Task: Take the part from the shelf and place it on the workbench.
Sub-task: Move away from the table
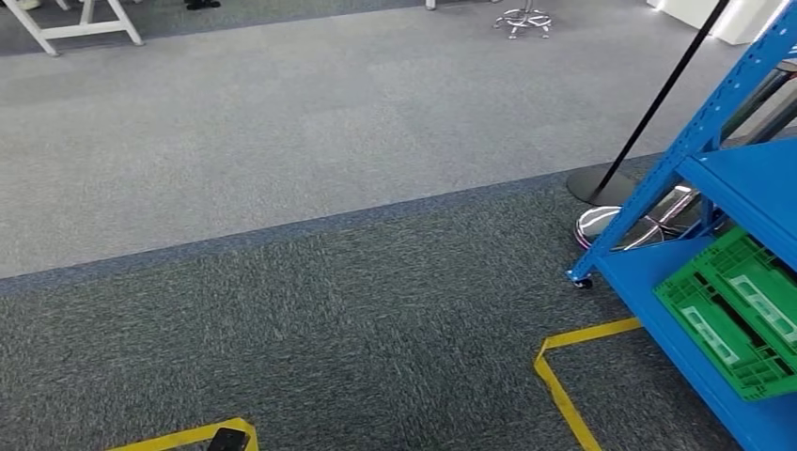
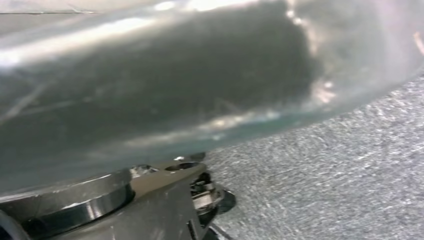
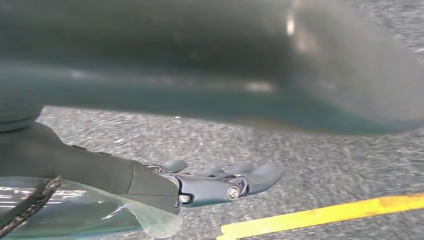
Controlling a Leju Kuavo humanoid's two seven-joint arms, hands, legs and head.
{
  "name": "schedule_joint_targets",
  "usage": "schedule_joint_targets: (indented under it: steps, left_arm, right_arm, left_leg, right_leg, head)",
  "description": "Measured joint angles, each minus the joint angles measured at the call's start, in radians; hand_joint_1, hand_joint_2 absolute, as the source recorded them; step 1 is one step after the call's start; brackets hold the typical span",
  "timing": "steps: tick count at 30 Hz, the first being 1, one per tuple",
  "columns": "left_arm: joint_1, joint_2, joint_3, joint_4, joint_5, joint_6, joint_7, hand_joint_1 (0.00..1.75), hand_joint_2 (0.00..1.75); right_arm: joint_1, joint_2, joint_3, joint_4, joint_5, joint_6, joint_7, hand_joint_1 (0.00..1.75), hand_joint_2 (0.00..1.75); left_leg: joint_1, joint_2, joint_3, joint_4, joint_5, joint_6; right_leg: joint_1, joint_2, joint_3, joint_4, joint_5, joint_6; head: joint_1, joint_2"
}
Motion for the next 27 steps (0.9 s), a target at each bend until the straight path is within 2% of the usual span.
schedule_joint_targets:
  steps: [1,3,5,6,8,9,10,11,13,15,16,17,18,20,22,24,25,26,27]
  left_arm:
    - [0.001,0.002,0.0,0.0,0.001,-0.001,-0.001,0.0,0.0]
    - [0.001,0.005,0.001,0.0,0.001,-0.002,-0.003,0.0,0.0]
    - [0.0,0.005,0.001,0.0,0.001,-0.002,-0.004,0.0,0.0]
    - [0.0,0.005,0.001,0.0,0.001,-0.002,-0.004,0.0,0.0]
    - [0.002,0.005,0.002,0.0,0.001,-0.002,-0.004,0.0,0.0]
    - [0.004,0.005,0.003,0.0,0.001,-0.002,-0.004,0.0,0.0]
    - [0.006,0.005,0.003,0.0,0.001,-0.002,-0.004,0.0,0.0]
    - [0.007,0.006,0.003,0.0,0.001,-0.002,-0.004,0.0,0.0]
    - [0.009,0.008,0.004,0.0,0.001,-0.003,-0.004,0.0,0.0]
    - [0.009,0.014,0.006,0.0,0.0,-0.005,-0.004,0.0,0.0]
    - [0.01,0.017,0.006,0.0,-0.004,-0.007,-0.003,0.0,0.0]
    - [0.011,0.02,0.006,0.0,-0.01,-0.008,-0.001,0.0,0.0]
    - [0.011,0.022,0.006,0.0,-0.017,-0.008,0.003,0.0,0.0]
    - [0.01,0.024,0.006,0.0,-0.031,-0.01,0.014,0.0,0.0]
    - [0.01,0.025,0.006,0.0,-0.032,-0.017,0.025,0.0,0.0]
    - [0.011,0.027,0.008,0.0,-0.014,-0.032,0.031,0.0,0.0]
    - [0.012,0.027,0.013,0.0,0.0,-0.042,0.032,0.0,0.0]
    - [0.012,0.027,0.019,0.0,0.014,-0.055,0.031,0.0,0.0]
    - [0.011,0.027,0.026,0.0,0.026,-0.067,0.028,0.0,0.0]
  right_arm:
    - [-0.002,0.002,0.0,0.0,0.001,0.0,0.0,0.0,0.0]
    - [0.0,0.004,0.001,0.0,0.002,0.0,0.0,0.0,0.0]
    - [0.001,0.005,0.001,0.0,0.003,-0.001,-0.001,0.0,0.0]
    - [-0.001,0.005,0.001,0.0,0.004,-0.001,-0.001,0.0,0.0]
    - [-0.004,0.005,0.001,0.0,0.004,-0.001,-0.001,0.0,0.0]
    - [-0.004,0.005,0.001,0.0,0.004,-0.001,-0.001,0.0,0.0]
    - [-0.003,0.005,0.001,0.0,0.004,-0.001,-0.001,0.0,0.0]
    - [-0.002,0.005,0.001,0.0,0.004,-0.002,-0.001,0.0,0.0]
    - [-0.001,0.008,0.002,0.0,0.005,-0.002,-0.001,0.0,0.0]
    - [-0.003,0.015,0.003,0.0,0.005,-0.002,0.001,0.0,0.0]
    - [-0.004,0.017,0.005,0.0,0.006,-0.004,0.004,0.0,0.0]
    - [-0.004,0.02,0.006,0.001,0.006,-0.006,0.007,0.0,0.0]
    - [-0.003,0.021,0.006,0.001,0.007,-0.009,0.011,0.0,0.0]
    - [0.0,0.023,0.006,0.002,0.008,-0.012,0.017,0.0,0.0]
    - [-0.006,0.024,0.007,0.002,0.008,-0.014,0.019,0.0,0.0]
    - [-0.011,0.025,0.007,0.002,0.008,-0.014,0.015,0.0,0.0]
    - [-0.01,0.026,0.007,0.002,0.008,-0.013,0.011,0.0,0.0]
    - [-0.009,0.027,0.007,0.002,0.009,-0.013,0.008,0.0,0.0]
    - [-0.009,0.028,0.007,0.002,0.011,-0.012,0.005,0.0,0.0]
  left_leg:
    - [-0.002,0.006,0.003,0.003,-0.005,-0.006]
    - [-0.002,0.012,0.007,0.013,-0.013,-0.014]
    - [0.003,-0.009,-0.012,0.069,-0.028,-0.022]
    - [0.006,-0.024,-0.039,0.123,-0.046,-0.027]
    - [0.007,-0.044,-0.117,0.252,-0.099,-0.032]
    - [0.007,-0.047,-0.151,0.295,-0.118,-0.032]
    - [0.006,-0.048,-0.172,0.31,-0.119,-0.028]
    - [0.006,-0.05,-0.178,0.292,-0.097,-0.023]
    - [0.002,-0.066,-0.157,0.18,0.002,-0.01]
    - [-0.003,-0.093,-0.136,0.084,0.06,0.002]
    - [-0.004,-0.101,-0.133,0.062,0.07,0.005]
    - [-0.005,-0.101,-0.133,0.058,0.066,0.007]
    - [-0.004,-0.097,-0.129,0.05,0.075,0.008]
    - [0.0,-0.084,-0.119,0.034,0.081,0.013]
    - [0.001,-0.068,-0.111,0.023,0.082,0.018]
    - [-0.001,-0.05,-0.11,0.023,0.077,0.021]
    - [-0.001,-0.042,-0.109,0.023,0.075,0.021]
    - [-0.001,-0.035,-0.108,0.023,0.072,0.021]
    - [0.0,-0.028,-0.105,0.024,0.07,0.019]
  right_leg:
    - [0.004,-0.003,0.001,-0.006,-0.009,-0.013]
    - [0.003,0.012,0.011,-0.008,-0.008,-0.035]
    - [0.002,0.028,0.024,-0.008,-0.013,-0.046]
    - [0.002,0.035,0.03,-0.009,-0.016,-0.051]
    - [0.004,0.054,0.039,-0.009,-0.024,-0.058]
    - [0.005,0.064,0.045,-0.009,-0.029,-0.06]
    - [0.007,0.075,0.053,-0.009,-0.034,-0.061]
    - [0.009,0.086,0.062,-0.009,-0.04,-0.061]
    - [0.01,0.105,0.075,-0.009,-0.049,-0.06]
    - [0.01,0.122,0.08,-0.008,-0.055,-0.054]
    - [0.01,0.13,0.078,-0.008,-0.057,-0.049]
    - [0.009,0.137,0.079,-0.009,-0.058,-0.044]
    - [0.01,0.141,0.075,-0.011,-0.06,-0.038]
    - [0.011,0.119,0.064,0.007,-0.077,-0.029]
    - [0.012,0.078,0.017,0.1,-0.128,-0.022]
    - [0.01,0.061,-0.054,0.223,-0.175,-0.015]
    - [0.008,0.059,-0.074,0.252,-0.175,-0.012]
    - [0.007,0.056,-0.075,0.243,-0.155,-0.01]
    - [0.005,0.051,-0.055,0.195,-0.119,-0.008]
  head:
    - [-0.001,0.0]
    - [-0.004,0.0]
    - [-0.006,0.0]
    - [-0.008,0.0]
    - [-0.009,0.0]
    - [-0.01,0.0]
    - [-0.01,0.0]
    - [-0.01,0.0]
    - [-0.01,0.0]
    - [-0.009,0.0]
    - [-0.01,0.0]
    - [-0.011,0.0]
    - [-0.013,0.0]
    - [-0.012,0.0]
    - [-0.01,0.0]
    - [-0.01,0.0]
    - [-0.01,0.0]
    - [-0.009,0.0]
    - [-0.009,0.0]
